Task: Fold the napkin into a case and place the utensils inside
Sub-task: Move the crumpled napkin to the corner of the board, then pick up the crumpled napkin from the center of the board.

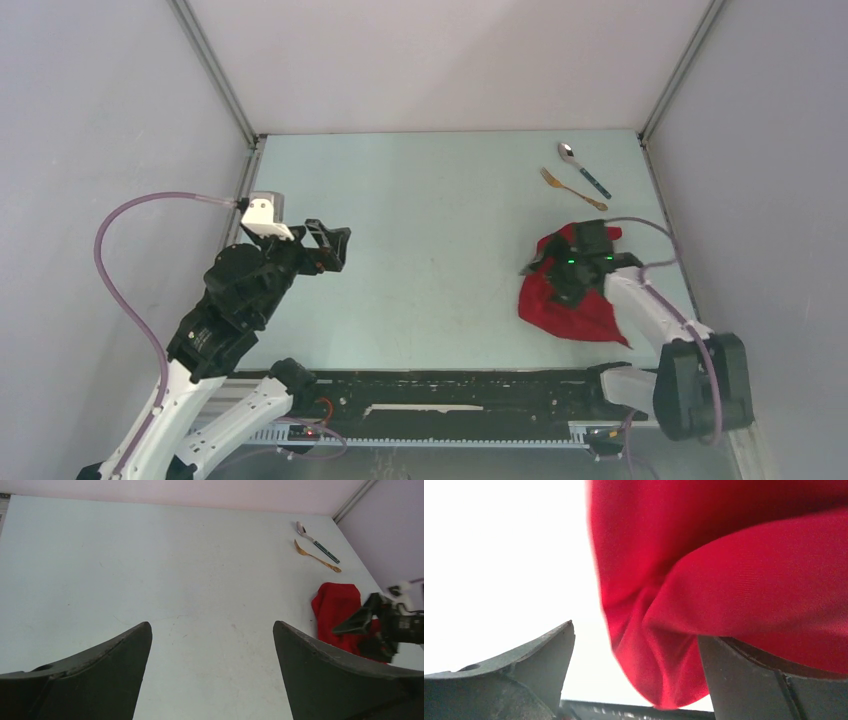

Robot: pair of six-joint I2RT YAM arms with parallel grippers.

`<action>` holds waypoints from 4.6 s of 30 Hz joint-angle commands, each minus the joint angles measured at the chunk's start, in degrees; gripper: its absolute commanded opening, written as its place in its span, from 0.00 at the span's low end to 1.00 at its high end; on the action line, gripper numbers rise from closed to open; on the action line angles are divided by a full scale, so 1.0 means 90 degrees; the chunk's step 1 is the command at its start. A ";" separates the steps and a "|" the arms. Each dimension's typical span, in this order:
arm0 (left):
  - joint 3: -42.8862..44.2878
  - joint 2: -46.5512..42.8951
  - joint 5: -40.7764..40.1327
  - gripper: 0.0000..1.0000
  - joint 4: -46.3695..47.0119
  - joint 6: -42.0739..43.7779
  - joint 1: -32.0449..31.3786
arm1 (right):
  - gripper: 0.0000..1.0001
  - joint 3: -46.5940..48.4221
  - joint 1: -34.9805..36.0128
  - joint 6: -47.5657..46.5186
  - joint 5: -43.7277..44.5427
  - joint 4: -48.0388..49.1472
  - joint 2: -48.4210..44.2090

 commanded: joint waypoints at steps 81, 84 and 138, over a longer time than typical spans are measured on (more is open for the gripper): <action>-0.2051 0.4039 -0.1843 1.00 0.2668 -0.0992 -0.4631 | 0.00 -0.0472 0.4688 0.5292 -0.0362 0.5246 0.1072; -0.2182 0.4001 -0.1910 0.98 0.2997 -0.0922 -0.4633 | 0.00 -0.0477 0.4576 0.5213 -0.1020 0.5875 0.1338; -0.1300 0.1862 -0.2341 0.06 -0.1130 -0.2942 -0.3818 | 0.36 -0.1840 0.0852 0.0146 -0.2631 0.4442 0.0326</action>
